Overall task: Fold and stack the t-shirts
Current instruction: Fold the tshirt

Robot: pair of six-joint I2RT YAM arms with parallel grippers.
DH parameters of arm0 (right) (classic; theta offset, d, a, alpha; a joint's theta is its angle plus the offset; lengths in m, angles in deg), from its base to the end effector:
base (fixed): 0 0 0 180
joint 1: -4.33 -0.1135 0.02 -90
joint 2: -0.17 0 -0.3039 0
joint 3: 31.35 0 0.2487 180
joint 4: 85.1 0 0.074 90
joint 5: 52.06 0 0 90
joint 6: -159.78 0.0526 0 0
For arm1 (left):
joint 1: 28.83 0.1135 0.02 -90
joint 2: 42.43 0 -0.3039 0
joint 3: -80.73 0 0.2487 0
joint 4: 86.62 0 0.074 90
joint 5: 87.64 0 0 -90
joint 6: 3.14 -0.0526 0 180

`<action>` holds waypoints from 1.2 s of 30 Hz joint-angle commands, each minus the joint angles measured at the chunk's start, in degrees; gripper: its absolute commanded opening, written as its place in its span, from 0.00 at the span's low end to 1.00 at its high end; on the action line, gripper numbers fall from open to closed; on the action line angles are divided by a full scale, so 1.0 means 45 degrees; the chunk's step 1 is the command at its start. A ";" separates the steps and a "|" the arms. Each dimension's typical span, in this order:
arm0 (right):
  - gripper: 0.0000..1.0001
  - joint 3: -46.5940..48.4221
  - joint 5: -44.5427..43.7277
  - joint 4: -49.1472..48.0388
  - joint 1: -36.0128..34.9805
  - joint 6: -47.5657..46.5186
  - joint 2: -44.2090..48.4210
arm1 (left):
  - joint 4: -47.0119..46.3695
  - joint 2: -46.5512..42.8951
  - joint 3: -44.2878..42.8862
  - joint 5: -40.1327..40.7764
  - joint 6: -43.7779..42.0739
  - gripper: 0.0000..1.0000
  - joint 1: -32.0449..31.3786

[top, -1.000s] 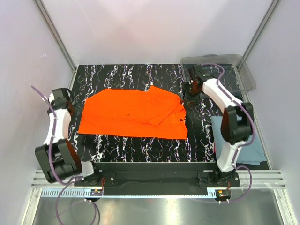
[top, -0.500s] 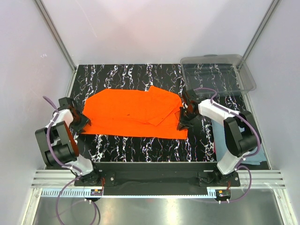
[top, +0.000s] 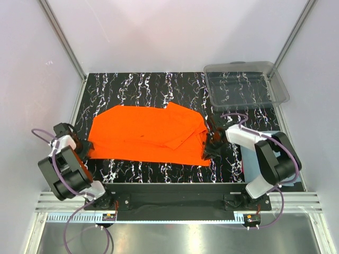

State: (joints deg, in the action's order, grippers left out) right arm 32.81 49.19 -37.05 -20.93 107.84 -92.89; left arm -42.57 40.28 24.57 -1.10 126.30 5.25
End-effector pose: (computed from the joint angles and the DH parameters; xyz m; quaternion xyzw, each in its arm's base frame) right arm 0.2509 0.1297 0.1744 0.0991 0.9838 0.1422 0.0451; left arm 0.2055 0.1352 0.1845 -0.5856 0.7924 -0.0376 0.1668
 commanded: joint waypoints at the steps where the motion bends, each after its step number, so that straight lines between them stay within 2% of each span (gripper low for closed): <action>1: 0.25 -0.1152 -0.0177 0.0668 -0.0751 0.0662 0.0774 | 0.1943 -0.0137 0.1153 0.1823 0.0453 0.50 0.0296; 5: 0.25 -0.1156 0.0097 0.1582 -0.1494 0.1403 0.1849 | 0.2961 -0.1543 0.1252 0.2565 0.1000 0.53 0.0433; 8: 0.28 -0.0261 -0.0211 0.2654 -0.1673 0.1347 0.2786 | 0.3547 -0.2540 0.1116 0.2840 0.1370 0.60 0.0433; 10: 0.38 0.0482 -0.0952 0.2893 -0.1634 0.0978 0.3334 | 0.4053 -0.2892 0.0882 0.3073 0.1625 0.67 0.0433; 13: 0.64 0.3403 -0.2846 0.2972 -0.1653 -0.1027 0.2500 | 0.4426 -0.2972 -0.0132 0.3443 0.1627 0.73 0.0123; 15: 0.67 0.5009 -0.3085 0.2933 -0.1576 -0.2028 0.0653 | 0.4486 -0.2855 -0.0933 0.3911 0.1412 0.76 -0.0229; 16: 0.68 0.6758 -0.3046 0.2953 -0.1575 -0.2903 -0.0037 | 0.4486 -0.2874 -0.1187 0.4146 0.1372 0.76 -0.0753; 18: 0.69 0.8466 -0.3104 0.2953 -0.1556 -0.3631 -0.2023 | 0.4138 -0.2893 -0.1891 0.4189 0.1198 0.77 -0.1244; 19: 0.69 1.0157 -0.3124 0.2972 -0.1575 -0.4311 -0.2635 | 0.3806 -0.2855 -0.2106 0.3878 0.0926 0.77 -0.1807; 20: 0.69 1.0986 -0.3182 0.2972 -0.1575 -0.4608 -0.3260 | 0.3377 -0.2854 -0.2475 0.3431 0.0091 0.76 -0.2084; 21: 0.68 1.1748 -0.3163 0.2972 -0.1556 -0.4862 -0.4446 | 0.2309 -0.2816 -0.2595 0.2227 -0.0400 0.76 -0.2338; 23: 0.60 1.3858 -0.2872 0.2914 -0.1575 -0.5644 -0.5546 | 0.1055 -0.2660 -0.2693 0.0428 -0.1763 0.72 -0.2983; 25: 0.59 1.5689 -0.2540 0.2913 -0.1575 -0.6209 -0.7186 | -0.0412 -0.2368 -0.2674 -0.1116 -0.2142 0.71 -0.3547; 29: 0.58 1.7885 -0.1621 0.2972 -0.1556 -0.6759 -0.9627 | -0.1821 -0.0810 -0.2790 -0.1749 -0.2437 0.69 -0.4039; 36: 0.54 1.9841 -0.1249 0.3011 -0.1634 -0.7423 -1.1642 | -0.2799 0.0817 -0.3611 -0.2082 -0.3041 0.63 -0.4215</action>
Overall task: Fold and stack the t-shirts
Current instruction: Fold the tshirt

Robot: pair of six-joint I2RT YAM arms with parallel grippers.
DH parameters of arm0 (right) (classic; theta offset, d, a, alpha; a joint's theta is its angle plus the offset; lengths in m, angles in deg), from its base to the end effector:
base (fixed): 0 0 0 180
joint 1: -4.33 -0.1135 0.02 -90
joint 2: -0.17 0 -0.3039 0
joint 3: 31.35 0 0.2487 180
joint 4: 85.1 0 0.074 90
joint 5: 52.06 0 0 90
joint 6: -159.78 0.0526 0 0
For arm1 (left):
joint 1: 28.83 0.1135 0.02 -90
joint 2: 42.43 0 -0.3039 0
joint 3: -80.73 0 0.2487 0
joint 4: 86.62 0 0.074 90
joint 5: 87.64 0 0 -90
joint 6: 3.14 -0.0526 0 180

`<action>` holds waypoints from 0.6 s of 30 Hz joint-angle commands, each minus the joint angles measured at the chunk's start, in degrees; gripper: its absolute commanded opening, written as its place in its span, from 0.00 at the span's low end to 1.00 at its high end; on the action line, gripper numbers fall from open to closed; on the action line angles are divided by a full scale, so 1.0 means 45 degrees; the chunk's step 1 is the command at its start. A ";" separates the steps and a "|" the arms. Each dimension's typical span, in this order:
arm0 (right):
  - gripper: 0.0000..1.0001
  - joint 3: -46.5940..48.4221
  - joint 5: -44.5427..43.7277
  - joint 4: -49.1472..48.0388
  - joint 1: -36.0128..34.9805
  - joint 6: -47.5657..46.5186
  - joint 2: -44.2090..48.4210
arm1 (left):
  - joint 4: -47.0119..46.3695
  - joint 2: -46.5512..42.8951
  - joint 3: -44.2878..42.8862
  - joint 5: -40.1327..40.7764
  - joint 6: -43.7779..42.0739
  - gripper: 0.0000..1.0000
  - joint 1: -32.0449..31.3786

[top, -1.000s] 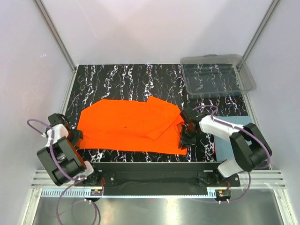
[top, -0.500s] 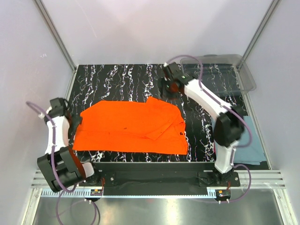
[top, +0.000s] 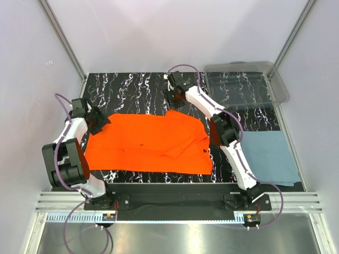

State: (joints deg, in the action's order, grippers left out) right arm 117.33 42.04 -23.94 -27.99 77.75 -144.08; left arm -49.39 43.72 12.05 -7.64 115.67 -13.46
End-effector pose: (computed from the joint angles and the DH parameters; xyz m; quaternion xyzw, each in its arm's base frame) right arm 0.4915 0.3154 0.2045 -0.2120 0.9338 0.1307 0.2568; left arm 0.3009 0.0732 0.2394 -0.3325 0.8896 -0.1178 0.2903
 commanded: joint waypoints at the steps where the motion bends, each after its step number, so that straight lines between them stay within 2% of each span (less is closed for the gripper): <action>1: 0.52 0.1233 0.0223 0.0078 -0.0065 -0.0774 -0.0405 | -0.1284 0.0113 -0.1003 -0.0591 -0.0855 0.63 -0.0058; 10: 0.46 0.1840 -0.0577 0.0116 -0.0552 -0.1496 -0.1734 | -0.1264 0.0816 -0.1512 -0.0629 -0.0683 0.63 -0.0058; 17: 0.23 0.1743 -0.2003 0.0350 -0.0651 -0.1496 -0.2203 | -0.1206 0.1362 -0.2097 -0.0434 -0.0876 0.65 -0.0058; 18: 0.10 0.1724 -0.2198 0.0332 -0.0651 -0.1574 -0.2223 | -0.1167 0.1402 -0.2214 -0.0376 -0.1012 0.65 -0.0058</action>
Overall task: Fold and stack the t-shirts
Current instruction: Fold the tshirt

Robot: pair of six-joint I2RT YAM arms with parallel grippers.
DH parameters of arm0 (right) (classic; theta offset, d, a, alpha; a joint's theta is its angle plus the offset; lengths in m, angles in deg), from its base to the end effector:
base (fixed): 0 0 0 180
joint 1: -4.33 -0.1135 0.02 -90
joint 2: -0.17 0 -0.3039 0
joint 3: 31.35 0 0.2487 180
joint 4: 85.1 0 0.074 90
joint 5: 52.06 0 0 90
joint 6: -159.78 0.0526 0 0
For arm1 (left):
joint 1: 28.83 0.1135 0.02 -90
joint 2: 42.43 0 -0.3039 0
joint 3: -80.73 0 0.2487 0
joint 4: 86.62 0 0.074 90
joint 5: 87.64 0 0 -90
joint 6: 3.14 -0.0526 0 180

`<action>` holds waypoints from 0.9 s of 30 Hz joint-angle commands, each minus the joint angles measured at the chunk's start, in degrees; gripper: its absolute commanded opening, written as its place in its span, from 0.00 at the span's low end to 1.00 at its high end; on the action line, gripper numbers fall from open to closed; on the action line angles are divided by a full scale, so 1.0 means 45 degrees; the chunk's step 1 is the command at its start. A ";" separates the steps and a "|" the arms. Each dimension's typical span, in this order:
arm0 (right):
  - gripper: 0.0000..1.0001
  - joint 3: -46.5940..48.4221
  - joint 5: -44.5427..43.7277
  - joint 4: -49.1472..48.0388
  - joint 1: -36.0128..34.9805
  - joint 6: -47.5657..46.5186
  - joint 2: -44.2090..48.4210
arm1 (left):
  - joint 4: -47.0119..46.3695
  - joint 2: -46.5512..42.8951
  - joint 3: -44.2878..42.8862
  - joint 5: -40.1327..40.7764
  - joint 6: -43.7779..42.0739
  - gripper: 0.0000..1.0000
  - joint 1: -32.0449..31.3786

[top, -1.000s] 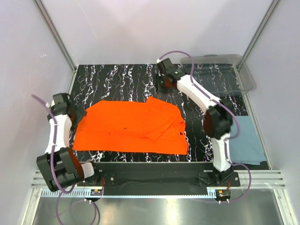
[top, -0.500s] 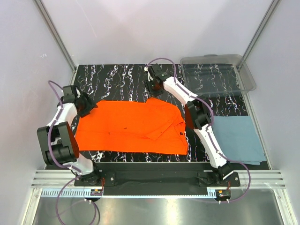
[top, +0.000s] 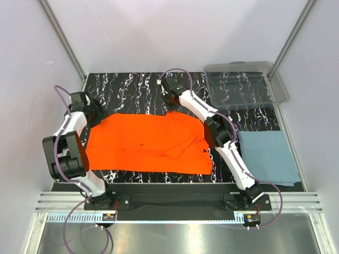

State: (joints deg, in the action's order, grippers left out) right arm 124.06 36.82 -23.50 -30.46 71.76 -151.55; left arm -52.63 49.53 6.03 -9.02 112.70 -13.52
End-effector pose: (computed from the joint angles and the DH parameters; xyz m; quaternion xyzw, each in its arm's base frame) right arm 0.4959 0.3432 0.1662 -0.2688 0.9226 0.0783 0.2652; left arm 0.3369 0.0815 0.2455 -0.2991 0.8904 -0.1234 0.3201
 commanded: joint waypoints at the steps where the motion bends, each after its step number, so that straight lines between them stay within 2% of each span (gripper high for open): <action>1: 0.04 0.0324 -0.1754 0.0234 -0.0083 -0.0206 -0.0542 | -0.0390 0.0169 -0.1073 0.0143 -0.0566 0.67 -0.0062; 2: 0.00 0.0402 -0.2148 0.0215 -0.0063 -0.0186 -0.0504 | -0.0370 0.0285 -0.1210 0.0319 -0.0664 0.67 -0.0043; 7: 0.00 0.0716 -0.4393 0.0234 0.0132 0.0397 0.0276 | -0.0428 0.1105 -0.2205 0.1199 -0.1483 0.70 -0.0043; 17: 0.00 -0.0338 -0.6194 0.0215 0.0756 0.1903 0.2249 | 0.0137 0.3449 -0.3809 0.1298 -0.2266 0.70 -0.0024; 19: 0.00 -0.0787 -0.6526 0.0253 0.0952 0.2488 0.2406 | 0.0352 0.3567 -0.4003 0.0714 -0.2636 0.70 -0.0004; 22: 0.00 -0.1392 -0.6566 0.0254 0.1343 0.3308 0.2855 | 0.0412 0.3724 -0.4160 0.0088 -0.3144 0.69 0.0016; 27: 0.00 -0.1218 -0.5027 0.0215 0.1578 0.3194 0.2817 | 0.0334 0.3899 -0.4317 -0.0479 -0.4199 0.70 -0.0082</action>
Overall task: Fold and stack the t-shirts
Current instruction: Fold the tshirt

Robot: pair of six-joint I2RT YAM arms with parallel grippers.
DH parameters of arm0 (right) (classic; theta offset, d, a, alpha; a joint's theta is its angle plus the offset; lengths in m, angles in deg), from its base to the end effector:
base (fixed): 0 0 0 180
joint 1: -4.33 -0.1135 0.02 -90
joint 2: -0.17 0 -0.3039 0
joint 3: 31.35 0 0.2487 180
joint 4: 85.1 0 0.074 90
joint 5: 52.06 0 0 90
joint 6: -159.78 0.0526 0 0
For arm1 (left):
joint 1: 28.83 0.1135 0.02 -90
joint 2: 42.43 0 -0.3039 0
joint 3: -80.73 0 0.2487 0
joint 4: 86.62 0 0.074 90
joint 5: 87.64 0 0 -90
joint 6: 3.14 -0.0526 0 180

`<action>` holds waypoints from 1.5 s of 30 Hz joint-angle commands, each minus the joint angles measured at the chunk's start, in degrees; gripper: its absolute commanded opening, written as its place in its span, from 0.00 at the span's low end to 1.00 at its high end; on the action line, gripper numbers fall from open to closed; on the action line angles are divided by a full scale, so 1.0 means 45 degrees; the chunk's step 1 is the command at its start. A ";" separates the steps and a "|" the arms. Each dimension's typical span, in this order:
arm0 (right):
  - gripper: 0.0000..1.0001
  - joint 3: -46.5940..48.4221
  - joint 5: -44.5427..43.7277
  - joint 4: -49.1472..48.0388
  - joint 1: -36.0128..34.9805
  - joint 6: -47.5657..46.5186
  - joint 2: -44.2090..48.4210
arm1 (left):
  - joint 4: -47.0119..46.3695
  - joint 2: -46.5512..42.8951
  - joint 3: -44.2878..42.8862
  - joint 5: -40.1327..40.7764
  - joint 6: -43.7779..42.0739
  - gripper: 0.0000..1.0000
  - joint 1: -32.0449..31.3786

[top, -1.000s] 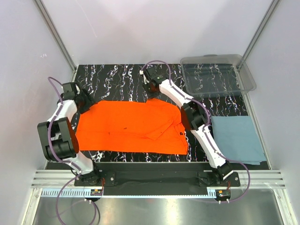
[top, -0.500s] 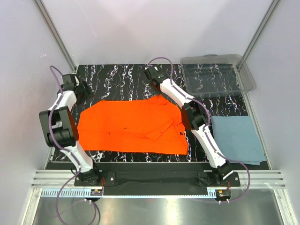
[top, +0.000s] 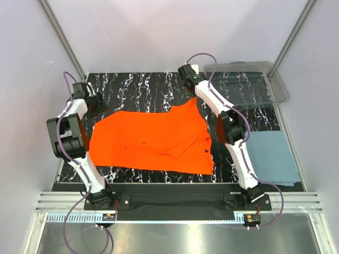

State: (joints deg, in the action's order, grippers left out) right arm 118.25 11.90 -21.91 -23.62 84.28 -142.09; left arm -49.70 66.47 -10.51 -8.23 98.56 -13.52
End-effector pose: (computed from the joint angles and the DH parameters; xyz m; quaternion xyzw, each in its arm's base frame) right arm 0.5188 0.2491 0.2309 -0.0434 0.9327 -0.0972 0.3446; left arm 0.4156 0.1038 0.2231 -0.1942 0.9289 -0.0783 0.3055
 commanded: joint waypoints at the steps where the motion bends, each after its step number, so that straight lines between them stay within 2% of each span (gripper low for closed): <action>1: 0.00 0.0074 0.0688 -0.0120 0.0057 0.0410 0.0695 | -0.0337 0.0290 -0.0660 -0.0751 -0.1387 0.71 -0.0082; 10: 0.00 0.0113 0.2076 -0.0140 0.0057 0.0586 0.0675 | -0.0200 0.1716 -0.1480 -0.2822 -0.2113 0.71 -0.0121; 16: 0.00 -0.0003 0.2525 -0.0140 0.0135 0.0566 0.0772 | -0.0141 0.2147 -0.1539 -0.3251 -0.1958 0.62 -0.0141; 20: 0.00 -0.0393 0.2643 -0.0160 0.0291 0.0703 0.1026 | 0.0344 0.2089 -0.1305 -0.3895 -0.1976 0.47 -0.0141; 21: 0.00 -0.0472 0.2778 -0.0179 0.0330 0.0761 0.1046 | 0.0482 0.2069 -0.1266 -0.4051 -0.2073 0.38 -0.0141; 25: 0.00 -0.0765 0.3033 -0.0179 0.0506 0.0957 0.1299 | 0.0581 0.1329 -0.0641 -0.4404 -0.1957 0.28 -0.0160; 27: 0.00 -0.0882 0.3130 -0.0179 0.0507 0.0996 0.1417 | 0.0543 0.1094 -0.0427 -0.4501 -0.1879 0.27 -0.0160; 31: 0.00 -0.1078 0.3346 -0.0198 0.0507 0.1094 0.1593 | 0.0484 0.0547 -0.0270 -0.4366 -0.1587 0.03 -0.0160; 32: 0.00 -0.1194 0.3384 -0.0179 0.0507 0.1094 0.1709 | 0.0310 0.0352 0.0002 -0.3979 -0.1392 0.00 -0.0180; 40: 0.00 -0.1995 0.3657 -0.0218 0.0507 0.1308 0.2256 | -0.0708 -0.3451 0.2892 -0.1964 0.0326 0.00 -0.0433; 45: 0.00 -0.2659 0.4205 -0.0237 0.0526 0.1601 0.2705 | -0.0708 -0.6032 0.5566 -0.0969 0.1771 0.06 -0.0980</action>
State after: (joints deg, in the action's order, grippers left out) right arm 107.41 28.71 -22.02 -21.41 89.94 -134.90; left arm -51.84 45.70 9.18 -17.26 100.61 -16.52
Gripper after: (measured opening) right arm 0.011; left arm 0.053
